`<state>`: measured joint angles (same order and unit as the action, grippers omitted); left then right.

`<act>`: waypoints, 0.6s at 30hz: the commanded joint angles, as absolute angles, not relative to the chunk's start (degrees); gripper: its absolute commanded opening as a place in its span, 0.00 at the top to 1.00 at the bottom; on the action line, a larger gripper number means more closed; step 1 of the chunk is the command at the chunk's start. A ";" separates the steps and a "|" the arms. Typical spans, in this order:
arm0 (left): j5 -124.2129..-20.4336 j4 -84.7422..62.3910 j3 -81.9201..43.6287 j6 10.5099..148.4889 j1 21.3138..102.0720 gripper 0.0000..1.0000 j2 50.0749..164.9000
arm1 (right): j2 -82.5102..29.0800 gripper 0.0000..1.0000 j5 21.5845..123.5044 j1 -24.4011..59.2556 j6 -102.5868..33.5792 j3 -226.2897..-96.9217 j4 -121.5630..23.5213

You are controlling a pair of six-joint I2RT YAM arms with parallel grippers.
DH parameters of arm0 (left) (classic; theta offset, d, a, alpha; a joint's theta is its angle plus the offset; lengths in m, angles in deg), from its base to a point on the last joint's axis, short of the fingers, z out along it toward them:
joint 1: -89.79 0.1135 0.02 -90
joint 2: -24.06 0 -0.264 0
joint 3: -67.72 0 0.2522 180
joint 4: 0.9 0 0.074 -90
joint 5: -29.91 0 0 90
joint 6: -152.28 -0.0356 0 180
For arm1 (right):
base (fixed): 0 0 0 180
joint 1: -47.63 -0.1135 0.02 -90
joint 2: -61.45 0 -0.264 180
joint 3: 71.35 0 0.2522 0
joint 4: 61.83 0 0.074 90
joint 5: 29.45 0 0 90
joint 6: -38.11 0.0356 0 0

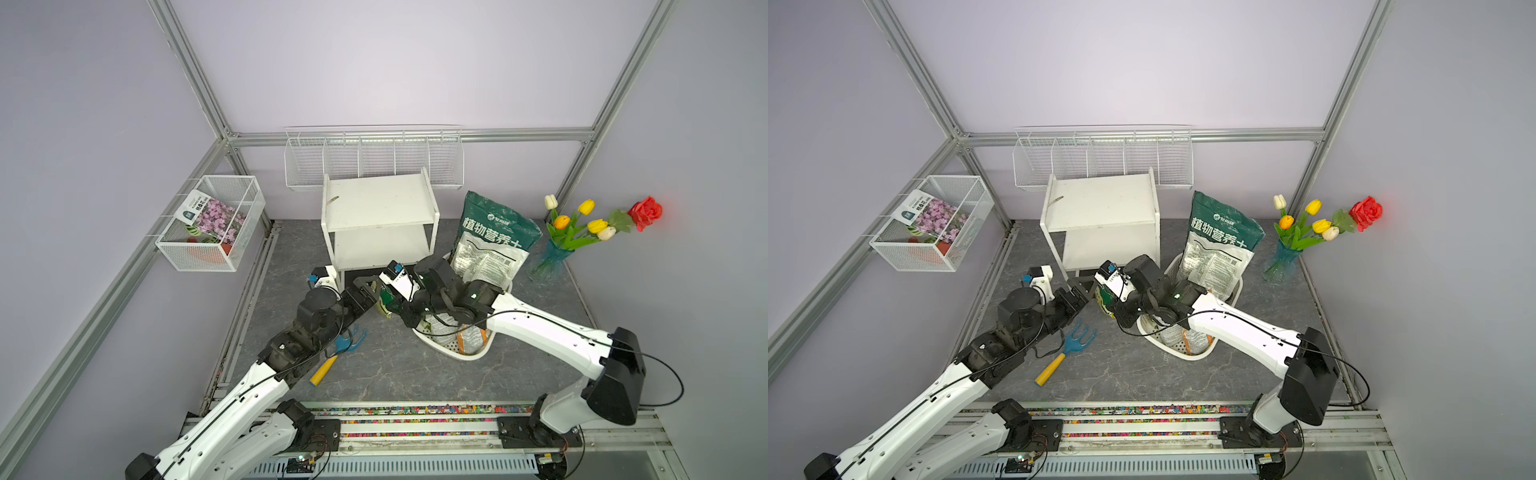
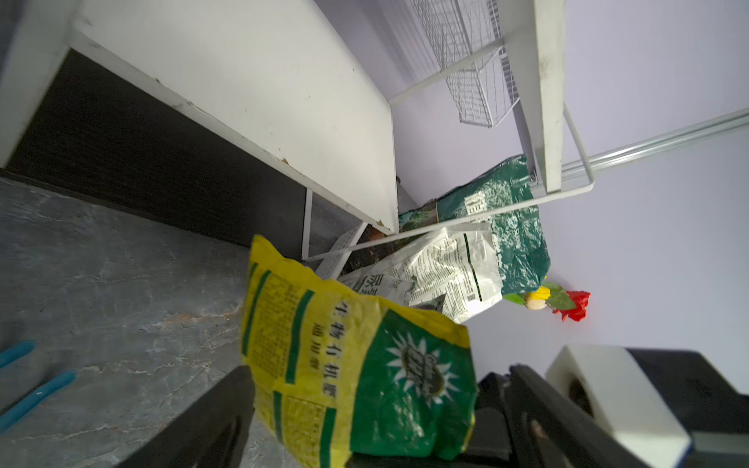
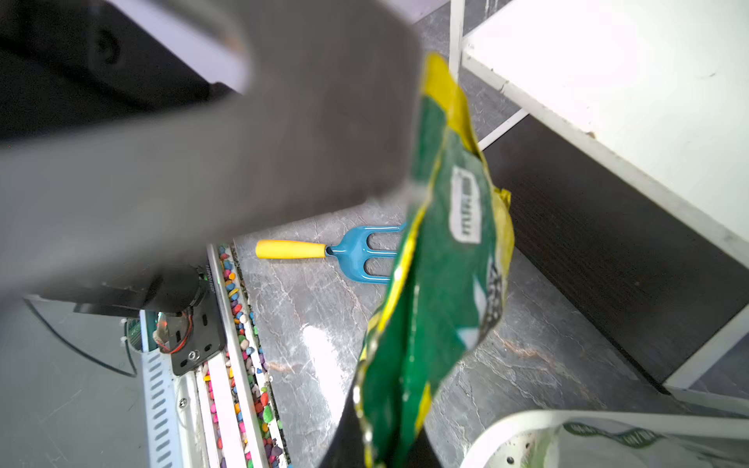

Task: Take down the fertilizer bag from the shelf
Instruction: Pick up the fertilizer bag from the shelf.

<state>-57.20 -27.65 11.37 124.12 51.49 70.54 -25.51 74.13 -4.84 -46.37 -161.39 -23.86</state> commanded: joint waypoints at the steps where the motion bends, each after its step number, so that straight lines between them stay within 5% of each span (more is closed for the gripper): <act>1: -48.50 -29.58 9.65 121.16 51.46 0.00 67.73 | -20.44 1.00 74.49 -4.80 -46.87 -163.24 -23.02; 18: -39.23 -19.67 18.58 119.85 52.00 0.00 72.76 | -1.91 1.00 66.85 -4.63 -51.78 -158.89 -1.34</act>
<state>-41.20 -21.73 16.97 118.64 51.66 73.68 -3.63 69.65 -4.84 -49.30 -159.77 -5.35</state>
